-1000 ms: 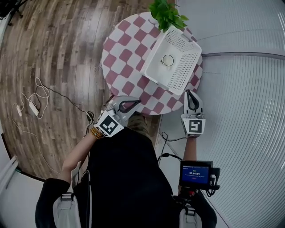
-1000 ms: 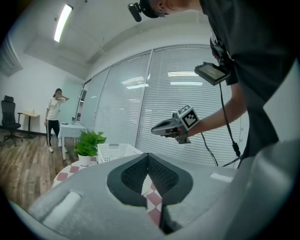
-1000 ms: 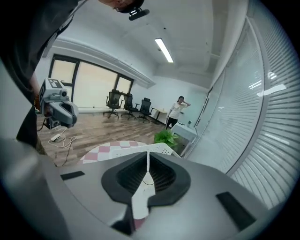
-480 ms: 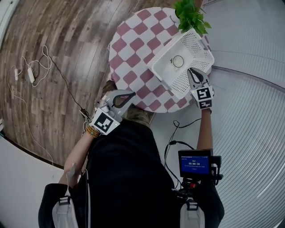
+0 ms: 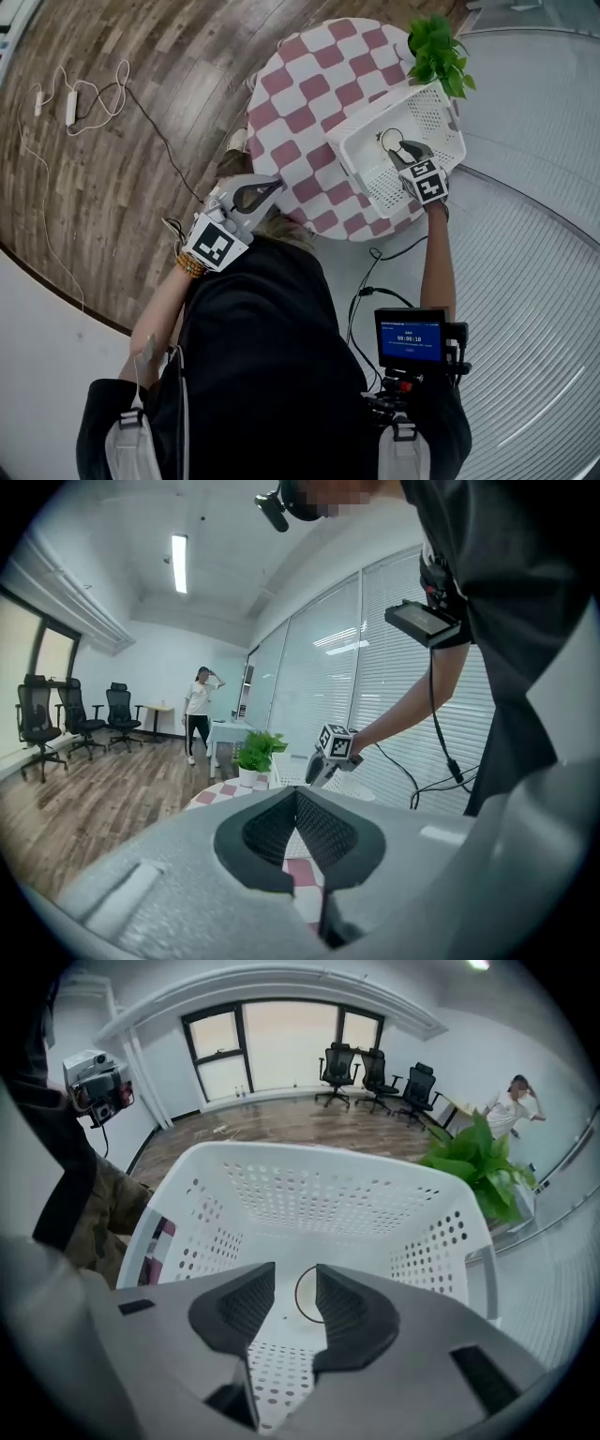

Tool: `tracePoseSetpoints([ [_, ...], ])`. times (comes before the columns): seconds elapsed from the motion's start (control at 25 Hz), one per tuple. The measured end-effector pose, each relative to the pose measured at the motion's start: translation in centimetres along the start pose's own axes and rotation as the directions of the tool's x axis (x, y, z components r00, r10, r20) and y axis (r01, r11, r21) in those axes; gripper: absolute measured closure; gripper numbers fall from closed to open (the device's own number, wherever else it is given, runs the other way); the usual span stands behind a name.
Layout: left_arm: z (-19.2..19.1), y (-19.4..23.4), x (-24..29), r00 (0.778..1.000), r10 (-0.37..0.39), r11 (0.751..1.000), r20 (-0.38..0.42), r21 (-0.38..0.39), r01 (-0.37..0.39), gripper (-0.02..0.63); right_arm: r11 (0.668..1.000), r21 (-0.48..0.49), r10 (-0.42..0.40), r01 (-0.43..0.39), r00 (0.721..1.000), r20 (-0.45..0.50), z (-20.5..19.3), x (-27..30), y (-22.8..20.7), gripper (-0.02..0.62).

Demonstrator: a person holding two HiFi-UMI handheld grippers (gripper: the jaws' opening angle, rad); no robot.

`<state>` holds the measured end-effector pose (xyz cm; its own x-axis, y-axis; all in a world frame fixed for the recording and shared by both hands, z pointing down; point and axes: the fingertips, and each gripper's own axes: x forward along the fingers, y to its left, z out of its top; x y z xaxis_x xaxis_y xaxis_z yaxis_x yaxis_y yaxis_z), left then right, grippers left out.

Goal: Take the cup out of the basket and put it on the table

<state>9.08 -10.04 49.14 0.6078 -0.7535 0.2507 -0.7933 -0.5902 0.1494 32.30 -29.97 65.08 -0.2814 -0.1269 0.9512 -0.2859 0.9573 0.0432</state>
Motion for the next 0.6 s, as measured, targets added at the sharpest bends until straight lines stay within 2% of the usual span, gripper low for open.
tracePoseSetpoints([
  [0.28,-1.0,1.4,-0.6,0.999,0.042,0.999,-0.034,-0.012,-0.042,0.601,0.995,-0.046,0.078,-0.089,0.977,-0.199,-2.7,4.3,0.5,0.439],
  [0.6,-2.8,1.2,-1.1,0.995,0.065,0.997,-0.075,-0.029,-0.067,0.601,0.987,-0.077,0.107,-0.138,0.942,-0.319,-3.5,7.4,0.1,0.44],
])
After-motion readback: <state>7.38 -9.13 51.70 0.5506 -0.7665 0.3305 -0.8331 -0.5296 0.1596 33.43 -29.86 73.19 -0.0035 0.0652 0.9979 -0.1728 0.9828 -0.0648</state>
